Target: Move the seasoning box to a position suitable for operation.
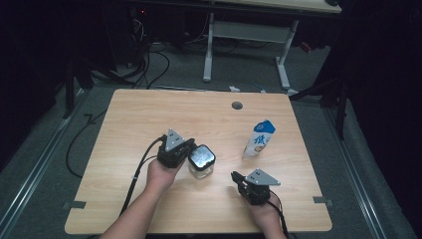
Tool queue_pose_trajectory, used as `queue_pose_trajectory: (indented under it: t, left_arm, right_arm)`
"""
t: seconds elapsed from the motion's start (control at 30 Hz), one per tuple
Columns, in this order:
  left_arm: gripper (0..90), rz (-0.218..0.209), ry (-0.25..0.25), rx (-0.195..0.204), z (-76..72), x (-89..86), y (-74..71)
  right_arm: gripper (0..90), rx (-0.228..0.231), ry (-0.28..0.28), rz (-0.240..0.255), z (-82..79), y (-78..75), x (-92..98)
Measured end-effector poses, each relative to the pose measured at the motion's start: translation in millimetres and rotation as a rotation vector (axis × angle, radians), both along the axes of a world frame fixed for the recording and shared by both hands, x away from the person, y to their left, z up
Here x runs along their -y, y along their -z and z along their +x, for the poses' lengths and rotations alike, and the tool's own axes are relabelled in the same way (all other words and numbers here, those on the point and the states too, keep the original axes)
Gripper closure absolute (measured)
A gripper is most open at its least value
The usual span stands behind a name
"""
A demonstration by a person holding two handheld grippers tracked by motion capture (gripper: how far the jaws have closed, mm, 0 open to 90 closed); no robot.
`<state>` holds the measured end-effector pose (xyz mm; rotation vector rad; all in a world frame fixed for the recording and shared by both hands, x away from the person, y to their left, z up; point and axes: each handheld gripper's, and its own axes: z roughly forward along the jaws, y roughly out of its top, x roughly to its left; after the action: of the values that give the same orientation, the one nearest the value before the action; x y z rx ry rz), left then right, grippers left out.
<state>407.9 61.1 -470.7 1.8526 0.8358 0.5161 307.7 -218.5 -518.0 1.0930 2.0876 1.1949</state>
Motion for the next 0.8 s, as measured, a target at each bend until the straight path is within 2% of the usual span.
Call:
queue_pose_trajectory:
  t: [0.23, 0.37, 0.6, 0.8]
  left_arm:
    - [90.0, 0.007, -0.003, 0.000, 2.2, 2.3, 3.7]
    - [90.0, 0.011, -0.005, 0.003, 2.4, 1.8, 3.4]
    - [90.0, 0.017, -0.007, 0.009, 3.8, 0.0, 4.1]
    - [90.0, 0.011, -0.002, 0.008, 3.9, 0.1, 3.9]
  right_arm:
    - [85.2, 0.007, -0.010, -0.001, -0.7, -0.4, -3.4]
    - [85.2, 0.010, -0.016, 0.022, -0.4, -2.6, -6.5]
    - [84.1, 0.015, -0.042, 0.013, -1.3, -4.4, -17.0]
    - [83.6, 0.013, -0.040, 0.013, -0.7, -4.3, -16.3]
